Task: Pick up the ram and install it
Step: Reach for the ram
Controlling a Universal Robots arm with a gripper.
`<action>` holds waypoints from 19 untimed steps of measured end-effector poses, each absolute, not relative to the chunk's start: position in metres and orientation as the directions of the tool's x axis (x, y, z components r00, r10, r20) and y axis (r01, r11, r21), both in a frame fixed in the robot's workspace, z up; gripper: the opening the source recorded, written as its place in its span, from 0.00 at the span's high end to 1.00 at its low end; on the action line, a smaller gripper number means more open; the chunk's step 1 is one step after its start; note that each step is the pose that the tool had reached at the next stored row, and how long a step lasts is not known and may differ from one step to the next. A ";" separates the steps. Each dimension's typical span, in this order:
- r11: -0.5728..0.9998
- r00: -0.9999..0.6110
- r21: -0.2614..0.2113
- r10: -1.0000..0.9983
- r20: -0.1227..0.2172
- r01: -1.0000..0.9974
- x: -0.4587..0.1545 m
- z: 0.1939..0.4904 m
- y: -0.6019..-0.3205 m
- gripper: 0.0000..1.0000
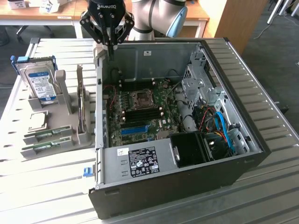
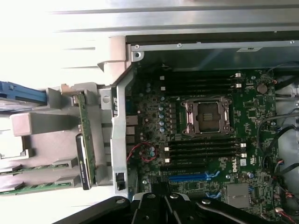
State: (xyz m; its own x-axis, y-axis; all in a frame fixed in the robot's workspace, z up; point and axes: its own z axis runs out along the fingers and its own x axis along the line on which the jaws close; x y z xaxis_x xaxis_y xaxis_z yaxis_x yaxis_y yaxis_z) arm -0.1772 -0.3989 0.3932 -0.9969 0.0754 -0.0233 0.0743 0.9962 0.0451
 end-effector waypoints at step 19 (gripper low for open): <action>0.996 -0.997 0.045 0.075 -0.023 0.074 -0.218 0.393 -0.399 0.89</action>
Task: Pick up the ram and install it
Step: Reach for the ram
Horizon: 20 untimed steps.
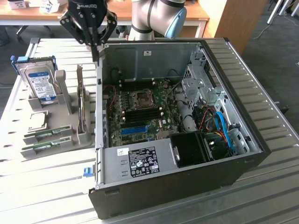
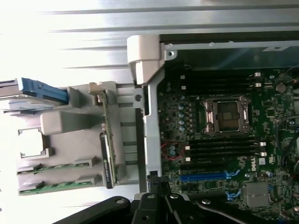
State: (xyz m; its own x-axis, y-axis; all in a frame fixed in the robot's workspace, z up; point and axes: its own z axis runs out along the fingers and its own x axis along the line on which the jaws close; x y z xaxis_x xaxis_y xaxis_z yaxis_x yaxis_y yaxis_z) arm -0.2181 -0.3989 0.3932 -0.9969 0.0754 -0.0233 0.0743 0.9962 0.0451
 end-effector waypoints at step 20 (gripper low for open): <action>0.996 -0.997 0.045 0.075 -0.023 0.074 -0.268 0.393 -0.399 0.89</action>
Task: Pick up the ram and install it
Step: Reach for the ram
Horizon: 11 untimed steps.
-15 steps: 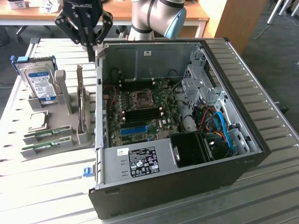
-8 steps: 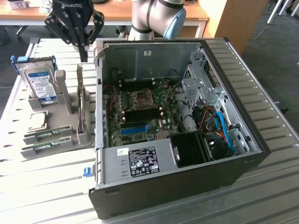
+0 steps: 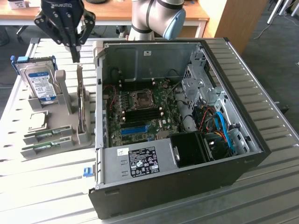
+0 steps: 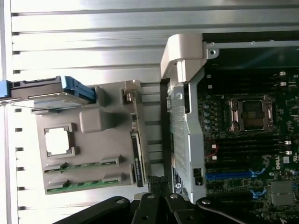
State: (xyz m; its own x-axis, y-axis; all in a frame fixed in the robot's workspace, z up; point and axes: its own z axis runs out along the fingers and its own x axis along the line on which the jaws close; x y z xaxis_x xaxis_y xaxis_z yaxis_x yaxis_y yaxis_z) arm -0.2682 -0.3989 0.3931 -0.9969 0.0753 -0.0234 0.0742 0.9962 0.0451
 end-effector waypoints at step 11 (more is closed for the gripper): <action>0.996 -0.997 0.045 0.075 -0.023 0.074 -0.294 0.393 -0.399 0.89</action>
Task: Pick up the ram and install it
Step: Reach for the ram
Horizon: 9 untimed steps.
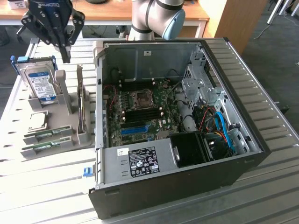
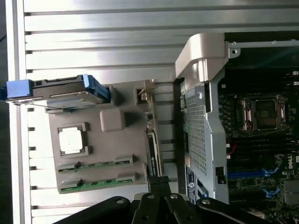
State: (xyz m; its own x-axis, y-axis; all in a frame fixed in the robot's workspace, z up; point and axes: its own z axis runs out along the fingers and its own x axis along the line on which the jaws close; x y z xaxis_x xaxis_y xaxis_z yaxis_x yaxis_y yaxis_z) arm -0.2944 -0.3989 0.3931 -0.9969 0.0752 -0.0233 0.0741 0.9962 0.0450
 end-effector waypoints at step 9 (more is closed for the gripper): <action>0.996 -0.997 0.045 0.075 -0.023 0.074 -0.315 0.393 -0.399 0.89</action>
